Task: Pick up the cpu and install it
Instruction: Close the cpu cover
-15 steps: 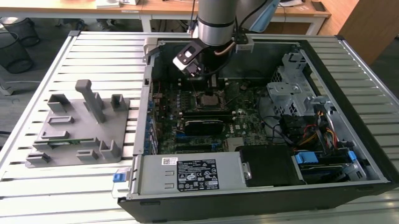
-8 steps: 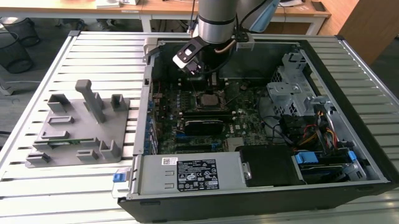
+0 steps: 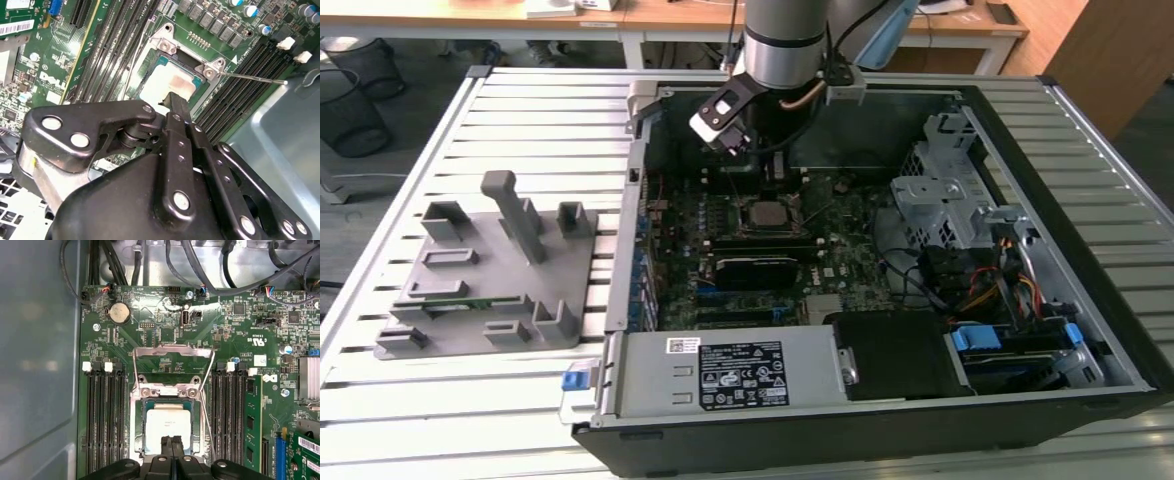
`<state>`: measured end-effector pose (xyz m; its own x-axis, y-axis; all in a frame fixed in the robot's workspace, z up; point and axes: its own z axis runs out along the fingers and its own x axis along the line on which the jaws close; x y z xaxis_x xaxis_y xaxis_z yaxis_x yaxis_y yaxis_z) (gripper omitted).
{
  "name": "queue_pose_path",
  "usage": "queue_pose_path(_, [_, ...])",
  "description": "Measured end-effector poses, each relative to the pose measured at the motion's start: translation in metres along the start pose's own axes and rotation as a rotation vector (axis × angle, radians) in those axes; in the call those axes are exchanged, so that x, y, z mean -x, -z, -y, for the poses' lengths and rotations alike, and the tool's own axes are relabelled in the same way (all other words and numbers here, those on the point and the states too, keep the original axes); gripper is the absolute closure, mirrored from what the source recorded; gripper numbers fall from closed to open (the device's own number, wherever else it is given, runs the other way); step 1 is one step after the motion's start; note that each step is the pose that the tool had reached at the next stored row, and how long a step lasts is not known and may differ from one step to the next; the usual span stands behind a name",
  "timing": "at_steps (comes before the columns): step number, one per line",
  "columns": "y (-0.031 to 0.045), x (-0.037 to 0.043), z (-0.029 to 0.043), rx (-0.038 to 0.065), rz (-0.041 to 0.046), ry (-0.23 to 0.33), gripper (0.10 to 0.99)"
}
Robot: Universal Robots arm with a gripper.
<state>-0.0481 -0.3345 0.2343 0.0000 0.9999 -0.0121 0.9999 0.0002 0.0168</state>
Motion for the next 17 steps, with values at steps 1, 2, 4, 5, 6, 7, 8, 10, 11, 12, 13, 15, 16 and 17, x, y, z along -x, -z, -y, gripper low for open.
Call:
queue_pose_path(1, [0.0007,0.0,0.0,0.0,-0.0001,0.0,0.98])
queue_pose_path(2, [0.0012,0.0,0.0,0.0,0.0,0.0,0.98])
queue_pose_path(4, [0.0024,0.0,0.0001,0.0,0.0014,0.0,0.98])
queue_pose_path(5, [0.0028,0.0,0.0001,0.0,0.0015,0.0,0.98])
queue_pose_path(6, [0.0029,0.0,0.0,0.0,0.0011,0.0,0.98])
queue_pose_path(7, [0.0031,0.0,0.0,0.0,0.0012,0.0,0.98])
queue_pose_path(8, [0.0034,0.0,0.0001,0.0,0.0015,0.0,0.98])
queue_pose_path(10, [0.0042,0.0001,0.0001,0.0,0.0016,0.0,0.98])
queue_pose_path(11, [0.0044,0.0,0.0001,0.0,0.0014,0.0,0.98])
queue_pose_path(12, [0.0044,0.0,0.0001,0.0,0.0013,0.0,0.98])
queue_pose_path(13, [0.0048,0.0001,0.0002,0.0,0.0016,0.0,0.98])
queue_pose_path(15, [0.0056,0.0001,0.0002,0.0,0.0015,0.0,0.98])
queue_pose_path(16, [0.0061,0.0001,0.0002,0.0,0.0015,0.0,0.98])
queue_pose_path(17, [0.0066,0.0001,0.0001,0.0,0.0015,0.0,0.98])
